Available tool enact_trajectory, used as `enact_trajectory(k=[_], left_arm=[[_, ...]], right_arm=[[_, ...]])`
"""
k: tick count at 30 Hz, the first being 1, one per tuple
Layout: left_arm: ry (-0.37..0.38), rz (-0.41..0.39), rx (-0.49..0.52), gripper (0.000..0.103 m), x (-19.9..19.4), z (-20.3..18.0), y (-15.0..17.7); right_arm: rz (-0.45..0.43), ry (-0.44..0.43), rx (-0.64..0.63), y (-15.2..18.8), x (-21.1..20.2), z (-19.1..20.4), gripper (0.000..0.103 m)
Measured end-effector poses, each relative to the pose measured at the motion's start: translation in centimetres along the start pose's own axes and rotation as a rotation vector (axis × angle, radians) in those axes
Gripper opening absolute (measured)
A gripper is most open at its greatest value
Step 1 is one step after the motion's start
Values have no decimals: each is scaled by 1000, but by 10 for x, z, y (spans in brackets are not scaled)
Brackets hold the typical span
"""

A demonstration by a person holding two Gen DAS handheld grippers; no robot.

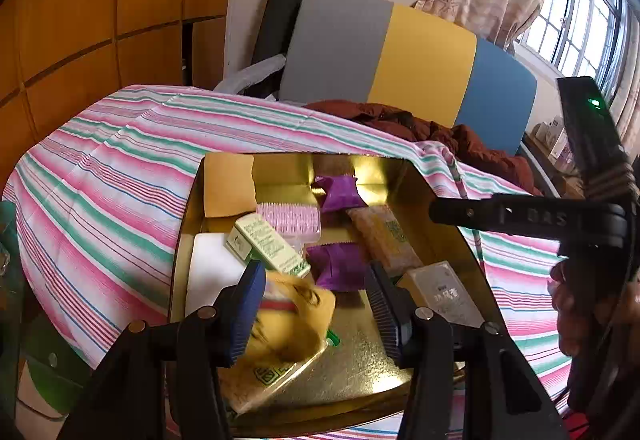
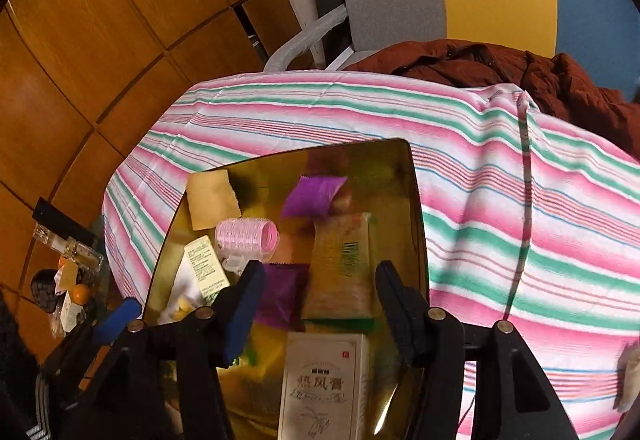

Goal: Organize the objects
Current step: 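Release the yellow toy and WEIDAN pack into the gold tray with both grippers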

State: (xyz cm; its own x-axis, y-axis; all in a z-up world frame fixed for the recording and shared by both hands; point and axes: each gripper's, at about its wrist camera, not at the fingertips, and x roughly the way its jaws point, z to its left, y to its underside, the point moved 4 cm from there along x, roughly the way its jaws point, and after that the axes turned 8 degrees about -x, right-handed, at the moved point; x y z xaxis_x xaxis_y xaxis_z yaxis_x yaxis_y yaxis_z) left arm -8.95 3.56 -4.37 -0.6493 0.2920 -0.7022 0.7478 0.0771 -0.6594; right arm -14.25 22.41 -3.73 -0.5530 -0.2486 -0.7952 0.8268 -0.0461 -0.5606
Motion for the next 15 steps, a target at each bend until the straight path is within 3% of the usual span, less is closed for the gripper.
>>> enact_trajectory(k=[5,15], left_arm=[[3,-2,6,52,-3,-3,2],[4,-47,37,52,-22,-13,6]], right_arm=[[-16,14,9,16,-9,1,67],[-86,132,-26,47,-44,2,75]])
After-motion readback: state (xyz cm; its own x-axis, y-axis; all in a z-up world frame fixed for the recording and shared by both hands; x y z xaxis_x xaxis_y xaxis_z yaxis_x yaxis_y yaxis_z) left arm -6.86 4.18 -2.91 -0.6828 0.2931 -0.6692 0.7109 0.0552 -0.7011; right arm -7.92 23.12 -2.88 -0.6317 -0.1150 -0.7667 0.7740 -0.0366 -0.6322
